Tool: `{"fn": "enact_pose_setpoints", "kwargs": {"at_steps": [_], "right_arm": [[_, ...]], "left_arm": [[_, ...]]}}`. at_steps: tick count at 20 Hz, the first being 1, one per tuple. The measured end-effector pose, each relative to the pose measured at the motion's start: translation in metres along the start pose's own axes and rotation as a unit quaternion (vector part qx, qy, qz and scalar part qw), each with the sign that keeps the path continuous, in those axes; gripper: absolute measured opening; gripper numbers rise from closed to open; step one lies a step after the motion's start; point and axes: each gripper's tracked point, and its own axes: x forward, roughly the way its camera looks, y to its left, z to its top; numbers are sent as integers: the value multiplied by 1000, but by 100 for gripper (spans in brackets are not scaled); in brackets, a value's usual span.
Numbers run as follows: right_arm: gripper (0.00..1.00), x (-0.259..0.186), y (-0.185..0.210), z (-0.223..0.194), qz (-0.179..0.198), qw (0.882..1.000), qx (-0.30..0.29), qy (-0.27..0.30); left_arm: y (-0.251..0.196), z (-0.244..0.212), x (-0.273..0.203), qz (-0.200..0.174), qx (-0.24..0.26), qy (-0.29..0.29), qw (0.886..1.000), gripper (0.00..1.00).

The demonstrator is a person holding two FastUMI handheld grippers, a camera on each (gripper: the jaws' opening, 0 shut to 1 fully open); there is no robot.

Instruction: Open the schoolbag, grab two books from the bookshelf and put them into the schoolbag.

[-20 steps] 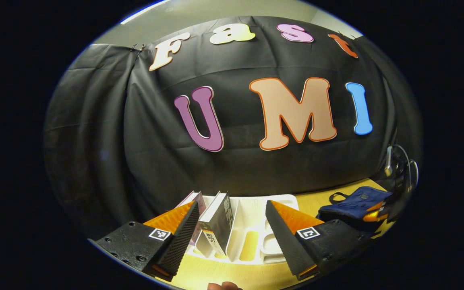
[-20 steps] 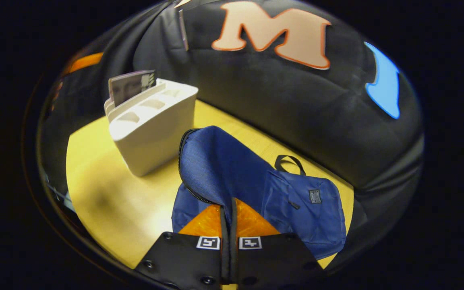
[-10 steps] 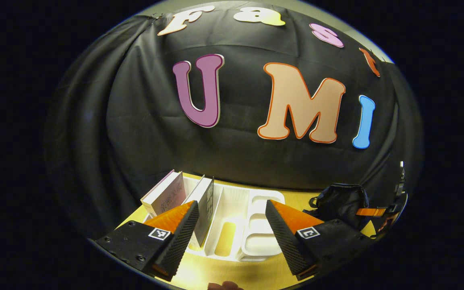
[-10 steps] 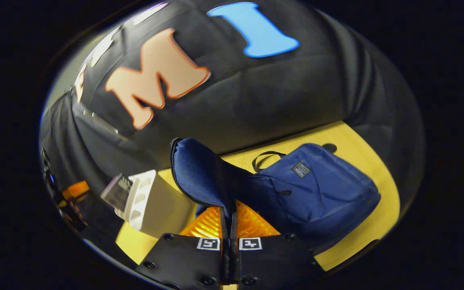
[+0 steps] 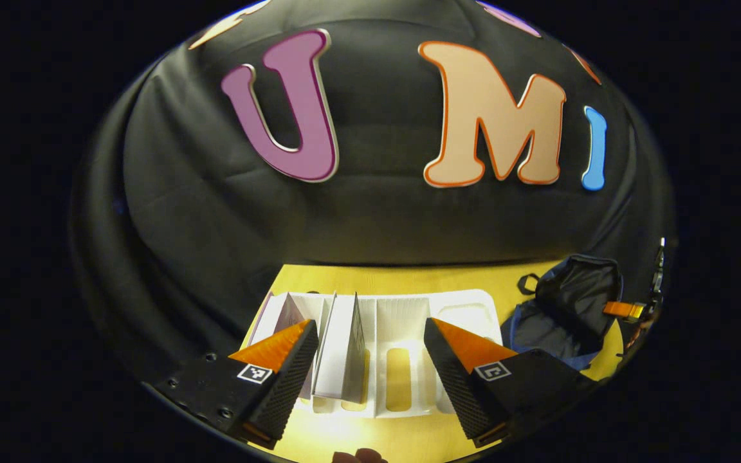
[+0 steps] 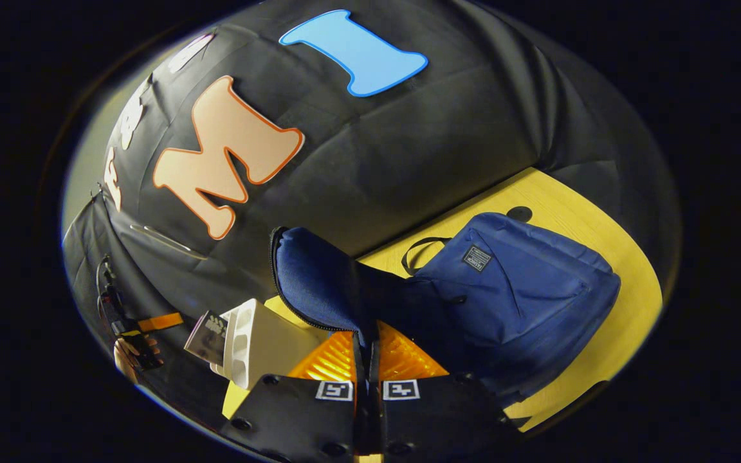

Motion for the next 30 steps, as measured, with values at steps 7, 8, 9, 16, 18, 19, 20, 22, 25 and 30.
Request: {"fn": "enact_pose_setpoints", "kwargs": {"at_steps": [7, 8, 9, 16, 18, 19, 20, 22, 25, 30], "right_arm": [[3, -8, -3, 7, -4, 1000, 0, -13], [3, -8, -3, 8, -4, 1000, -2, -14], [3, -8, -3, 8, -4, 1000, -3, -14], [4, -8, -4, 6, -10, 1000, -13, -14], [4, -8, -4, 5, -10, 1000, -13, -12], [3, -7, -4, 4, -10, 1000, -13, -10], [4, -6, -4, 4, -11, 1000, -13, -10], [4, -5, -3, 3, -12, 1000, -15, -10], [4, -4, -3, 4, -13, 1000, -15, -8], [3, -4, -3, 3, -15, 1000, -16, -7]], "left_arm": [[20, -35, 48, 1, -31, 126, 991, 97], [21, -39, 52, -2, -32, 141, 989, 97], [23, -46, 54, 0, -32, 154, 988, 95], [17, -73, 63, -18, -49, 211, 976, 76], [27, -83, 66, -13, -53, 228, 972, 65], [32, -89, 66, -3, -53, 241, 969, 53], [34, -91, 65, 7, -52, 242, 969, 45], [31, -88, 63, 4, -54, 243, 969, 37], [33, -86, 60, -2, -59, 238, 970, 35], [36, -66, 65, -7, -28, 187, 982, 34]]}}
